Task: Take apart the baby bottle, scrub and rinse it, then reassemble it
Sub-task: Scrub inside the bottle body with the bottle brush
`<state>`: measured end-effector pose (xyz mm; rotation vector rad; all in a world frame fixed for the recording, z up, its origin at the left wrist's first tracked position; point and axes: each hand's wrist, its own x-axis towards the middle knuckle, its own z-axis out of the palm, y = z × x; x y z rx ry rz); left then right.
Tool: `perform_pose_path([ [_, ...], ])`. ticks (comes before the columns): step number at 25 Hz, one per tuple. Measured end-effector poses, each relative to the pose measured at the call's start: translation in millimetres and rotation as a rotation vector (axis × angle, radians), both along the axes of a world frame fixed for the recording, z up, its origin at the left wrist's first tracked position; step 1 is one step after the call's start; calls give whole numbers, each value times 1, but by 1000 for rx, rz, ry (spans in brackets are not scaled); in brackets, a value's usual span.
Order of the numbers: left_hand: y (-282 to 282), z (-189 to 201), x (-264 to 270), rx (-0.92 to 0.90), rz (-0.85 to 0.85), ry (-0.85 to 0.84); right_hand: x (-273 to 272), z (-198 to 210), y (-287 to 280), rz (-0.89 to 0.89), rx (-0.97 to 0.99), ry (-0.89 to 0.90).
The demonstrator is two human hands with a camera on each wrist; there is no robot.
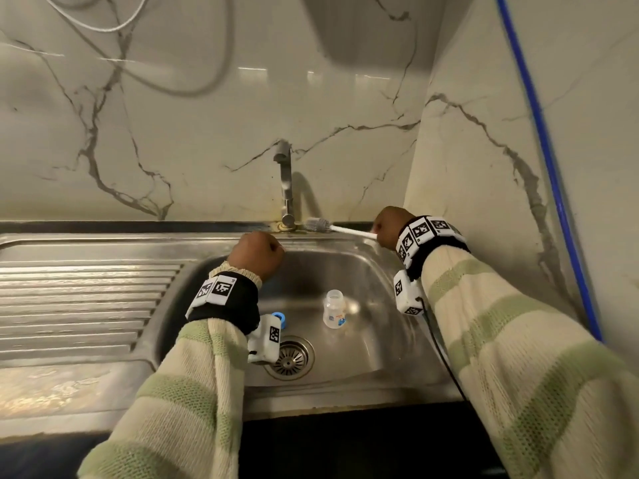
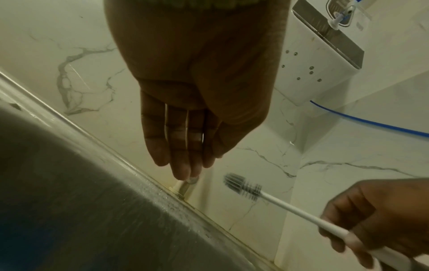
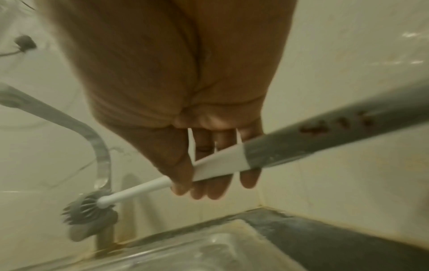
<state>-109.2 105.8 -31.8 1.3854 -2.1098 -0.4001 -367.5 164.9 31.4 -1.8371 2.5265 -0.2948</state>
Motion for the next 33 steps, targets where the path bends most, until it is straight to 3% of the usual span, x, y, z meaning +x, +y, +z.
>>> perform_pose_path([
  [2, -7, 0, 8, 18, 28, 22, 25, -1, -11, 126, -119, -64],
  [5, -19, 0, 30, 45, 81, 31, 66, -19, -22, 290, -361, -311],
  [9, -30, -11, 56, 104, 135, 0, 107, -72, -27, 399, -421, -571],
  [12, -29, -21, 49, 124, 126, -61, 104, -90, -23, 415, -315, -567],
  [14, -24, -23, 31, 129, 90, -160, 93, -86, -21, 420, -346, -571],
  [20, -22, -42, -56, 250, -206, -512, 69, -86, -22, 354, -392, -570],
  [24, -37, -78, -102, 280, -340, -627, 67, -88, -31, 347, -399, -604],
  [29, -39, -120, -127, 349, -262, -505, 61, -102, -40, 346, -380, -622],
  [33, -41, -110, -108, 352, -244, -312, 65, -103, -40, 340, -365, -656],
])
